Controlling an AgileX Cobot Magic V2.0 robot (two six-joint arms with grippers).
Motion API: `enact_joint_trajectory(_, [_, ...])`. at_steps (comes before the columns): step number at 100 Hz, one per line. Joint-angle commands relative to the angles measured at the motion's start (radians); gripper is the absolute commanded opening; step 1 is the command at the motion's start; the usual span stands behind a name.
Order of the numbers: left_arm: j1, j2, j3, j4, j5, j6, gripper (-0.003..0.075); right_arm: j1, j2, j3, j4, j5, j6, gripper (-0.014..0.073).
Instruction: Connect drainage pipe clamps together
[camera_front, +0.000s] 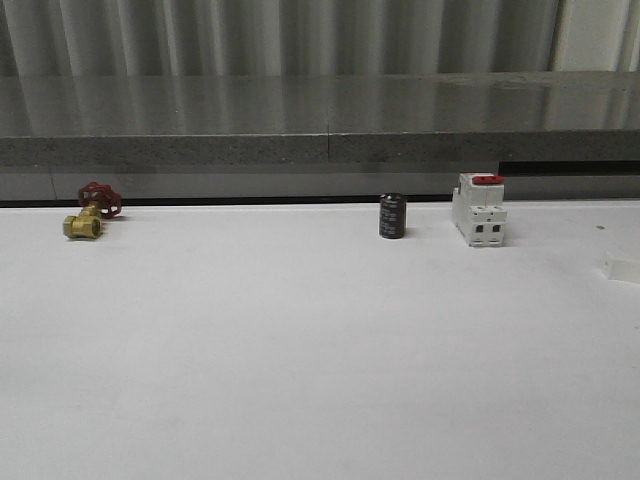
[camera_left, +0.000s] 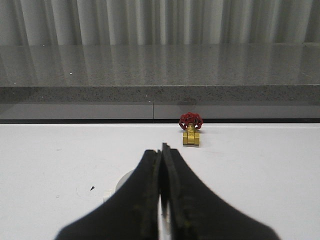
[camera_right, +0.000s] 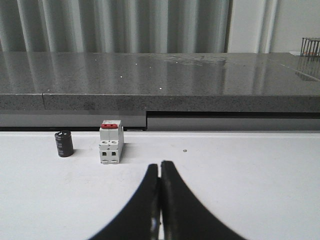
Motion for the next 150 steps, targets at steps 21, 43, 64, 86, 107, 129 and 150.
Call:
enact_joint_trajectory(21, [0.001,-0.027,0.044,-0.011,-0.083,0.001,-0.0021,0.002,-0.021,-0.016,-0.011,-0.074,-0.004,-0.0069])
enact_joint_trajectory(43, [0.001,-0.027,0.044,-0.011,-0.083,0.001,-0.0021,0.002,-0.021,-0.016,-0.011,-0.074,-0.004,-0.0069])
enact_joint_trajectory(64, [0.001,-0.027,0.031,-0.011,-0.078,0.001,-0.0021,0.002,-0.021,-0.016,-0.011,-0.074,-0.004,-0.0069])
enact_joint_trajectory(86, [0.001,0.047,-0.118,-0.013,0.088,0.001,-0.0021,0.002,-0.021,-0.016,-0.011,-0.074,-0.004,-0.0069])
enact_joint_trajectory(107, [0.001,0.270,-0.305,-0.005,0.271,0.001,-0.0021,0.002,-0.021,-0.016,-0.011,-0.074,-0.004,-0.0069])
enact_joint_trajectory(129, [0.003,0.537,-0.451,-0.005,0.321,-0.010,0.0060,0.002,-0.021,-0.016,-0.011,-0.074,-0.004,-0.0069])
enact_joint_trajectory(150, [0.007,0.808,-0.572,-0.023,0.316,-0.010,0.0484,0.002,-0.021,-0.016,-0.011,-0.074,-0.004,-0.0069])
